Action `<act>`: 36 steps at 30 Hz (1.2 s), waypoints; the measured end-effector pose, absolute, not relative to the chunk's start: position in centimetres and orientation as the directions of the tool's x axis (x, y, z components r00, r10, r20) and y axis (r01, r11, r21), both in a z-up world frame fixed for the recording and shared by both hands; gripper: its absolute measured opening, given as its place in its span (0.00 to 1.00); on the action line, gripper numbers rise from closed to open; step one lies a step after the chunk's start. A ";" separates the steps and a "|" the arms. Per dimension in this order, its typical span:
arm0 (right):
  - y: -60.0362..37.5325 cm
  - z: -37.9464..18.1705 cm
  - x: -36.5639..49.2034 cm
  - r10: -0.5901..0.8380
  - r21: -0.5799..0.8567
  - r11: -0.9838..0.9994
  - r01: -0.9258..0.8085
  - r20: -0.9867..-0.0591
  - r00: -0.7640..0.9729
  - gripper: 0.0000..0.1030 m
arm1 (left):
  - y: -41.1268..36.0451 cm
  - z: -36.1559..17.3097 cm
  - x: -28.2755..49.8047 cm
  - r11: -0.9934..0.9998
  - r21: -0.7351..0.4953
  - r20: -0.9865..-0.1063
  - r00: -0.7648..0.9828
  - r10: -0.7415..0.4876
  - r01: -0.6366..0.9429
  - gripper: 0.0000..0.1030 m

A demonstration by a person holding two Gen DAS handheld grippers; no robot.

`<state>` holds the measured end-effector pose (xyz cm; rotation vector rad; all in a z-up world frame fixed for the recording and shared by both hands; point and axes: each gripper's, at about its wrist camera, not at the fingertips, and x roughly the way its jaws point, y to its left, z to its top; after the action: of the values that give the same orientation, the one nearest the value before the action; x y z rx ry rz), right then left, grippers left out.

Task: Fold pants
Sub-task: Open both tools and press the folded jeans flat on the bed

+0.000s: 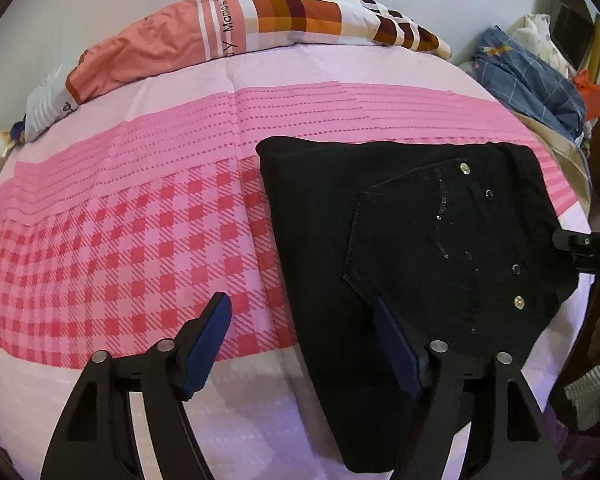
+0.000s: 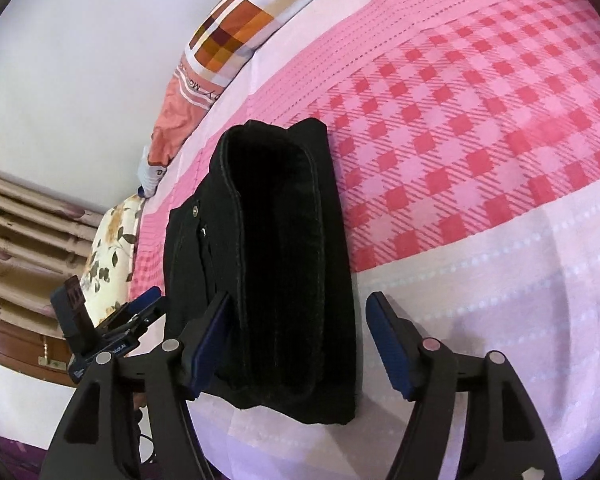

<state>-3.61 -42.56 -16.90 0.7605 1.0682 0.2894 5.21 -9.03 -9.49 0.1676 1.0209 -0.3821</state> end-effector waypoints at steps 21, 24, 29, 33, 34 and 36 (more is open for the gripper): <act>-40.9 -17.3 -1.7 0.605 0.670 0.742 -0.014 -0.661 0.443 0.65 | -10.1 -11.3 7.3 0.909 -0.076 -0.872 0.415 -0.260 0.410 0.92; -42.3 -18.1 -1.1 0.662 0.739 0.673 0.032 -0.621 0.421 0.64 | -10.1 -11.6 7.6 0.895 -0.113 -0.867 0.397 -0.301 0.431 0.92; -42.9 -18.4 -1.1 0.692 0.776 0.629 0.041 -0.584 0.424 0.64 | -9.1 -12.3 8.4 0.882 -0.230 -0.855 0.347 -0.385 0.413 0.92; -42.9 -18.4 -1.1 0.696 0.778 0.626 0.047 -0.585 0.416 0.65 | -9.2 -12.3 8.2 0.874 -0.234 -0.854 0.341 -0.394 0.426 0.92; -43.0 -18.5 -1.1 0.697 0.779 0.625 0.049 -0.586 0.413 0.65 | -9.3 -12.3 8.2 0.870 -0.225 -0.855 0.339 -0.392 0.439 0.92; -43.0 -18.4 -1.0 0.698 0.778 0.626 0.054 -0.589 0.408 0.65 | -9.5 -12.3 8.2 0.865 -0.225 -0.856 0.334 -0.396 0.448 0.92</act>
<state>-1.04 -43.04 -18.45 0.8206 1.0925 0.4689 8.21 -9.49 -12.27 0.0540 1.1004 -0.5513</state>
